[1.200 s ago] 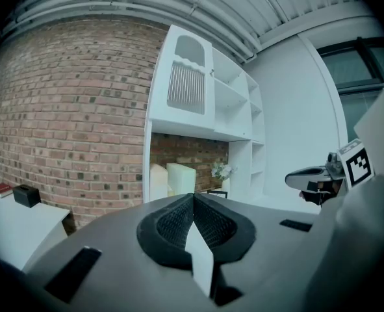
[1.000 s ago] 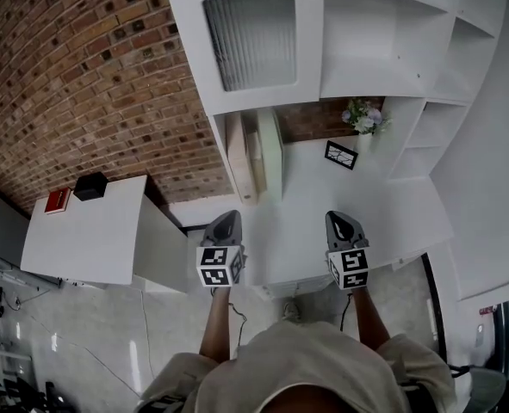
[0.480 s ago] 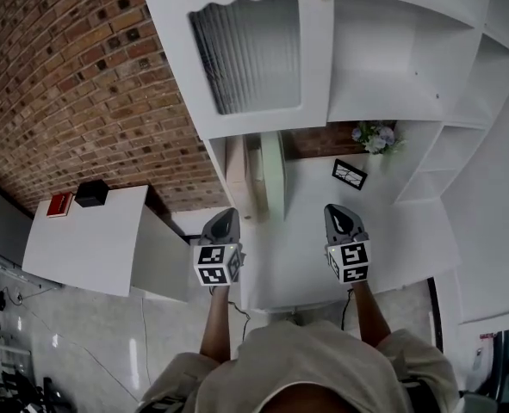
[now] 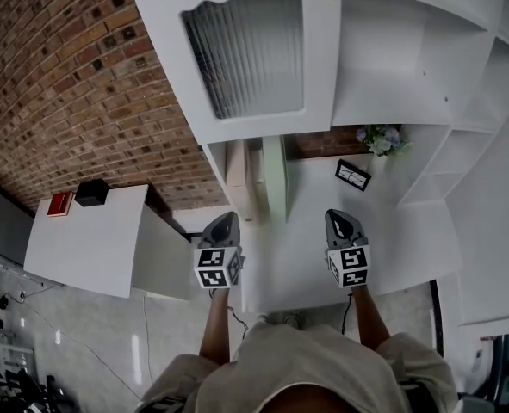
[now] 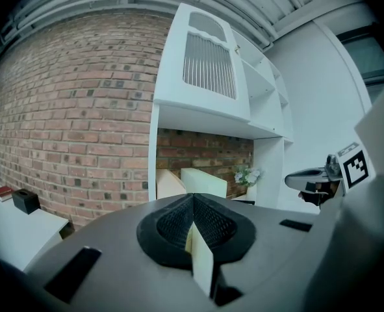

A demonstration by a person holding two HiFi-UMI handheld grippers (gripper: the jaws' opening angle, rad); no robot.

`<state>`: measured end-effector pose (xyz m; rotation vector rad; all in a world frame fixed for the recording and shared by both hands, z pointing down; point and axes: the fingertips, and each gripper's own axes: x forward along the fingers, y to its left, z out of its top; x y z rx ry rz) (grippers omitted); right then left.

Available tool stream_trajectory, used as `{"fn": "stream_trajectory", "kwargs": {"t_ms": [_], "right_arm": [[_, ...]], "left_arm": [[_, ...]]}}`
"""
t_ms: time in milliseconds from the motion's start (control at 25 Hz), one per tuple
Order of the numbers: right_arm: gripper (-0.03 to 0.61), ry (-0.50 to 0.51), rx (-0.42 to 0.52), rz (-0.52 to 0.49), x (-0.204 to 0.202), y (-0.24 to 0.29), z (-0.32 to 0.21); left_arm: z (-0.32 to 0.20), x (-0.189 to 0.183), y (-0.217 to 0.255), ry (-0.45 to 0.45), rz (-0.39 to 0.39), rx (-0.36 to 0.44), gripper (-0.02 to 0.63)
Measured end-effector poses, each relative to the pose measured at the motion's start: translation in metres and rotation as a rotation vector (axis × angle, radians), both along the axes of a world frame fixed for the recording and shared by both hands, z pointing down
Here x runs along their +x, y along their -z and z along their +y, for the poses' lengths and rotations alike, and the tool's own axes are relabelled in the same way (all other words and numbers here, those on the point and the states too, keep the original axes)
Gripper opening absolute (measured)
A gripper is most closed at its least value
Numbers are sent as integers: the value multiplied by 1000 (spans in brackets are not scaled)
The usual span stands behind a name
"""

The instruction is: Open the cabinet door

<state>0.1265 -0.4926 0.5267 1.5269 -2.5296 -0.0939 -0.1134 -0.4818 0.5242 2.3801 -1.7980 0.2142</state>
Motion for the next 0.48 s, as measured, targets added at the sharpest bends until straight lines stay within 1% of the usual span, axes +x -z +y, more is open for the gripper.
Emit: {"fn": "stream_trajectory", "kwargs": {"t_ms": [240, 480], "right_arm": [[14, -36, -15, -1, 1, 1, -6], [14, -54, 30, 6, -5, 22, -17]], "left_arm": [[-8, 0, 0, -30, 2, -3, 26], [-13, -7, 0, -42, 9, -6, 26]]}}
